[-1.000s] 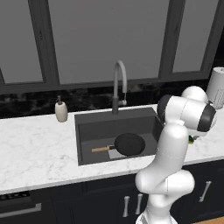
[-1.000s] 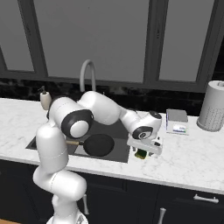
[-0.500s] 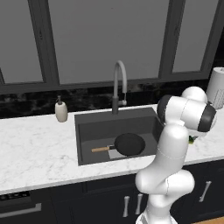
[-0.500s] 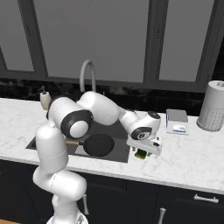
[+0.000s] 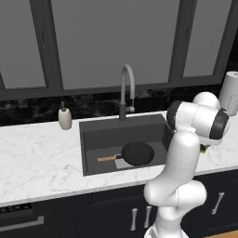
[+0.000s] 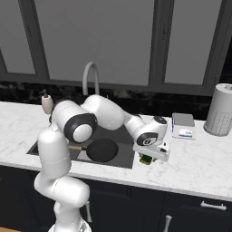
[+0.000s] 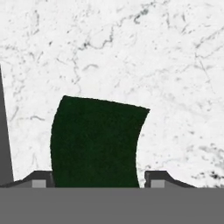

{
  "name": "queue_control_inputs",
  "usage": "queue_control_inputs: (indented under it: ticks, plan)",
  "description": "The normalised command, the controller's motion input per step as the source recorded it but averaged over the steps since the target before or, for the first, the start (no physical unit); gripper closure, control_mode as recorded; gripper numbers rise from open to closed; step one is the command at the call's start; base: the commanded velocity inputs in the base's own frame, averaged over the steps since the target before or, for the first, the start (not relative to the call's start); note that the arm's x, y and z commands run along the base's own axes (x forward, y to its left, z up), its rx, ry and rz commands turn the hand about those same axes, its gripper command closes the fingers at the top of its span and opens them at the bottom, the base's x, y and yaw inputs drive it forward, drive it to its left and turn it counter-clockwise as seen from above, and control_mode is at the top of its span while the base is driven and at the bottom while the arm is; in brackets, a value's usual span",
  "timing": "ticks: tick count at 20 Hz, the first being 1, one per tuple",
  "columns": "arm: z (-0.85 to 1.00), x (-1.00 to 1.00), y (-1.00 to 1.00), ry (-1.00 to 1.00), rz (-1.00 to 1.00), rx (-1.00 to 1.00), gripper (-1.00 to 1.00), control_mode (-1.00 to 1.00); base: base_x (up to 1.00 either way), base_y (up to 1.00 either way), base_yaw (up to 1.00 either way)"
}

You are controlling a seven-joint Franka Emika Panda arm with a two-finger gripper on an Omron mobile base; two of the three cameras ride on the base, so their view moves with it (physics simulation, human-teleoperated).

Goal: Pick the pan and sponge and place them into the sink. Then turn on the water.

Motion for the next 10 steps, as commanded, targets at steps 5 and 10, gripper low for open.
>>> queue_control_inputs:
  ticks: [5,10]
  plan:
    - [-0.47,-0.02,0.23,-0.01,-0.02,-0.06,1.00,-1.00,0.00,0.00,0.00]
    - [-0.26,-0.02,0.18,-0.01,-0.03,-0.03,1.00,-1.00,0.00,0.00,0.00]
